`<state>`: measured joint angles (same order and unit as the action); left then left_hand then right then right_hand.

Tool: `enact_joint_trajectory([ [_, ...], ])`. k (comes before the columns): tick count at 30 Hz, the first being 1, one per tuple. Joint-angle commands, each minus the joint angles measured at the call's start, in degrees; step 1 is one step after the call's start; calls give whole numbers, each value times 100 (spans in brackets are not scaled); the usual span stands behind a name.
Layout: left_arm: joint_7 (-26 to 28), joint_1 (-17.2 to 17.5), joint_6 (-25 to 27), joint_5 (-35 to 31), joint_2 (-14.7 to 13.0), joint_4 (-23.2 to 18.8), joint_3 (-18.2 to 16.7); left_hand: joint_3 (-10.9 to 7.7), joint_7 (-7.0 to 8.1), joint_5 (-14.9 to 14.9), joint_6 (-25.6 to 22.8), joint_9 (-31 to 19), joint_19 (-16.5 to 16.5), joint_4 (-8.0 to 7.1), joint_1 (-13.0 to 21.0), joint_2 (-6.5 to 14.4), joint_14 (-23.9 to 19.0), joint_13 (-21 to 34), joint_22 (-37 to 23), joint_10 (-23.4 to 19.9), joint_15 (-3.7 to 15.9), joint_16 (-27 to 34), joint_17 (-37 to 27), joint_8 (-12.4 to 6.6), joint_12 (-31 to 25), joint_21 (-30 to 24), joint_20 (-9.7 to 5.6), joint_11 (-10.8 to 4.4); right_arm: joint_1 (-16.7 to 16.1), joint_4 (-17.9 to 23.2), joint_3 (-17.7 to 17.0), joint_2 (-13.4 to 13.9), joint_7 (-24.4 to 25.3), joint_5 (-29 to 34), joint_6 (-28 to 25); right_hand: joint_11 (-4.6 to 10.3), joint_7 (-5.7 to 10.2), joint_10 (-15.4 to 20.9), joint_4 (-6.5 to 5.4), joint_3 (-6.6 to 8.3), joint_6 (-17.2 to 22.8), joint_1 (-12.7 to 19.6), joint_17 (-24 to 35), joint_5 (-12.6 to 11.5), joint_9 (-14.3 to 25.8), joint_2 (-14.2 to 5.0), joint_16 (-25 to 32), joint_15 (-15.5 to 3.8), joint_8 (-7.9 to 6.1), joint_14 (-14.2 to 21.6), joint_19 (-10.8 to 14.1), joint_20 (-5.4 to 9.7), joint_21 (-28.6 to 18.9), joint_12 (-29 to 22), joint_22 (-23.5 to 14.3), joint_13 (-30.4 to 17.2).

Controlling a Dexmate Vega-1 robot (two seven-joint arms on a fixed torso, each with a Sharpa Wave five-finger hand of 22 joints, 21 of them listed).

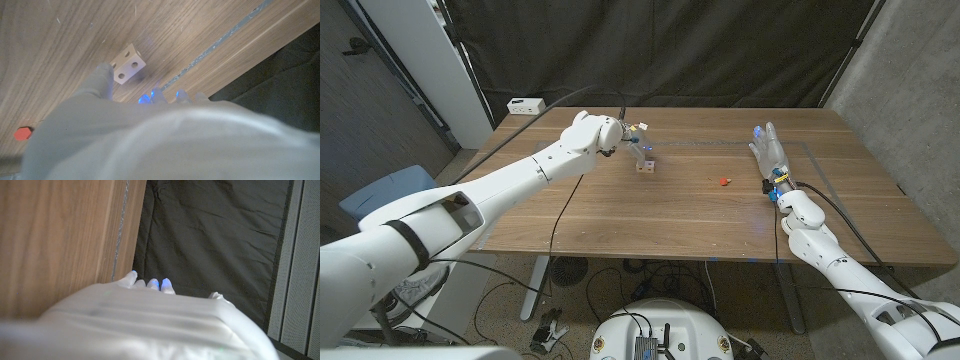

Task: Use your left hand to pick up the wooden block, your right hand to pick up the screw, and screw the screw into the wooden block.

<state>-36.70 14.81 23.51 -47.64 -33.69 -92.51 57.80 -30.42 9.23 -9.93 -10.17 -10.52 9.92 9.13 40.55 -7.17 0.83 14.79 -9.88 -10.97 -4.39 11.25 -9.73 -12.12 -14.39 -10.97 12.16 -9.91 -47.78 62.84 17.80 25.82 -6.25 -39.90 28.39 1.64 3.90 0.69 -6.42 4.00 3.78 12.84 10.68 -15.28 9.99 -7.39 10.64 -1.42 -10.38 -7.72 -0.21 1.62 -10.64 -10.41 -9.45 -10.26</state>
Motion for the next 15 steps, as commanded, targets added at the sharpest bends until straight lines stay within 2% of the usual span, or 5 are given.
enact_joint_trajectory([
  [1, 56, 74, 123, -76, 91, 62, 49, 17, 19, 0, -66, -28, 211, -1, 88, -5, -38, 27, -17, -105, -17, 23, -25, -31, -44, -28, 9, -8, -39, 20, -19, 0, 5, -29, 11, 22, 33, -27, 8, -3, 6, 5, -2, -43, 20, 49, 24, -4, -25, -79, -38, 209, 0, -24, -15, -10],
  [13, 346, 95, 175, -229, 207, 246, 173, 45, 54, -2, -88, -30, 162, -7, 130, 25, -123, 44, -15, -143, 9, 35, -26, -32, -65, -30, 8, 26, -34, -17, -29, 2, -26, -37, 38, 66, 47, -47, 27, -2, 4, 13, -4, -48, 20, 63, 25, -1, -25, -86, -41, 194, -2, -21, -15, -10],
  [15, 383, 116, 181, -235, 202, 241, 173, 52, 58, -3, -132, -30, 146, -4, 148, 29, -166, 49, -14, -189, 36, 46, -26, -48, -84, -31, 7, -9, -35, -24, -33, -1, -31, -44, 44, 69, 44, -49, 37, -6, 0, 19, -6, -48, 20, 79, 25, -2, -24, -87, -40, 192, -2, -21, -15, -10],
])
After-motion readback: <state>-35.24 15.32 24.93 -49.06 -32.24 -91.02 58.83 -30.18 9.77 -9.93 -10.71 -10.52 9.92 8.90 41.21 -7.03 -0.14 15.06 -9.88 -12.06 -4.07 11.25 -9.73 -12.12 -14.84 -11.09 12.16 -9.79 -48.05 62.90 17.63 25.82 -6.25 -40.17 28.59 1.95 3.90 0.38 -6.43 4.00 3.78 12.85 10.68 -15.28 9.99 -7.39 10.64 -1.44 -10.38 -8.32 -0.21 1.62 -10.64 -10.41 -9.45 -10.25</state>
